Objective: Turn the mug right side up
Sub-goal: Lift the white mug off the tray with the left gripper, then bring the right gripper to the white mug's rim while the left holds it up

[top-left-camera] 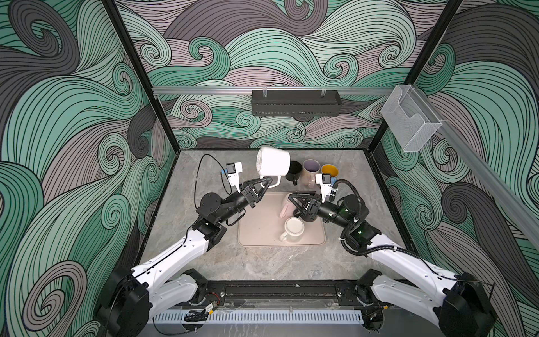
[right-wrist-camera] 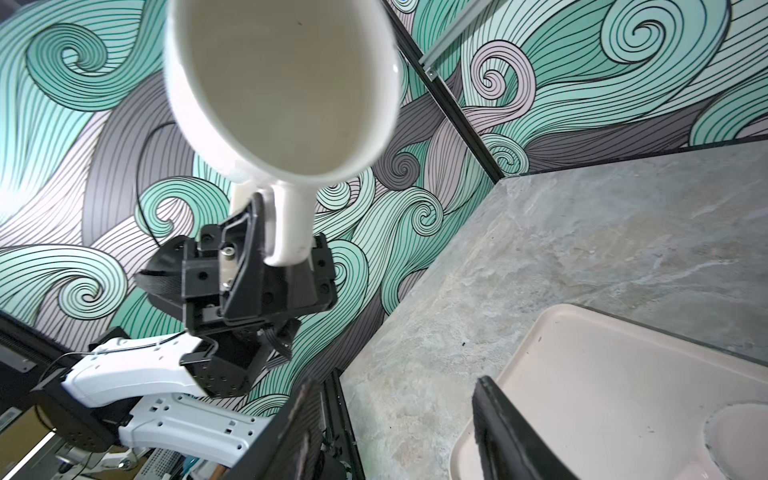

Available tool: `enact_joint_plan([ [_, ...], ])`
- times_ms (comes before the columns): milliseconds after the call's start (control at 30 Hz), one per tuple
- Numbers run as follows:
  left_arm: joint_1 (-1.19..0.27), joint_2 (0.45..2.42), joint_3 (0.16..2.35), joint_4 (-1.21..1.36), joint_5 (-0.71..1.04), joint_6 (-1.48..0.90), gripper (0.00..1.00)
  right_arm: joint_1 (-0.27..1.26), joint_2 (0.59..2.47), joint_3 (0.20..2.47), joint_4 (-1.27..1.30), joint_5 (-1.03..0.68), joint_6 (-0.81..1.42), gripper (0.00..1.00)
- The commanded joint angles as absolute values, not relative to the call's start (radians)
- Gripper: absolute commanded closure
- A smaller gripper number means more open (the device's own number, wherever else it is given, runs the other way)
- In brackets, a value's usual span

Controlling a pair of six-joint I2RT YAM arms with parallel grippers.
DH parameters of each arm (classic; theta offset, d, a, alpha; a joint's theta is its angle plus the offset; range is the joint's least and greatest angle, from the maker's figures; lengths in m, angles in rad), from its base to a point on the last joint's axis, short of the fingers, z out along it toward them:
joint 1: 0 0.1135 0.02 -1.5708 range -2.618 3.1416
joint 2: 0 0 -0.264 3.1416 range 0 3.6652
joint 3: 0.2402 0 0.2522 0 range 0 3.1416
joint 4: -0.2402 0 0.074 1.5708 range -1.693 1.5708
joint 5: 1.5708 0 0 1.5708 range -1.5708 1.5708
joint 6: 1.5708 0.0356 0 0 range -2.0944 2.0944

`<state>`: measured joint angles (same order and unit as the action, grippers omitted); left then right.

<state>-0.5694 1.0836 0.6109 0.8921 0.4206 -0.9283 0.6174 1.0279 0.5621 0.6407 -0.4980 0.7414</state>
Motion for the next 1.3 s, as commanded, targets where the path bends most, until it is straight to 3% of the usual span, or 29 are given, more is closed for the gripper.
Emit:
enact_joint_plan([
  [0, -0.561, 1.088, 0.646, 1.080, 0.479, -0.968, 1.00, 0.615, 1.038, 0.578, 0.743, -0.545, 0.788, 0.42],
  [1267, -0.579, 1.249, 0.639, 1.282, 0.574, -1.084, 1.00, 0.613, 1.280, 0.736, 1.024, -0.591, 0.989, 0.67],
])
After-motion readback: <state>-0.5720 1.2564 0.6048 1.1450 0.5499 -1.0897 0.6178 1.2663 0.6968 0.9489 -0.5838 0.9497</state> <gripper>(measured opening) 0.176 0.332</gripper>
